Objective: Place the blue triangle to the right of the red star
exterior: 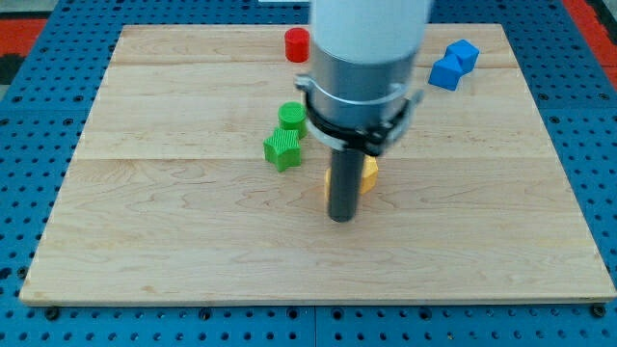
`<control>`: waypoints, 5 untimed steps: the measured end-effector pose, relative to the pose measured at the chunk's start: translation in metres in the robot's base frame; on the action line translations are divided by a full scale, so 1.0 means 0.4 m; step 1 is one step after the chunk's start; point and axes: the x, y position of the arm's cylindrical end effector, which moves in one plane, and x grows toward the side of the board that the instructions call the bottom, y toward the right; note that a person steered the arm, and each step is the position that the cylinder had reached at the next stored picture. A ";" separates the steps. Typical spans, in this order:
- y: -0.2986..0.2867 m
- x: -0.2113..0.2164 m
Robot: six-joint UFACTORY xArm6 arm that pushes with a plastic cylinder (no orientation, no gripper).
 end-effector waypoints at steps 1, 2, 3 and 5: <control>-0.035 -0.059; -0.026 -0.059; -0.054 0.022; 0.382 0.000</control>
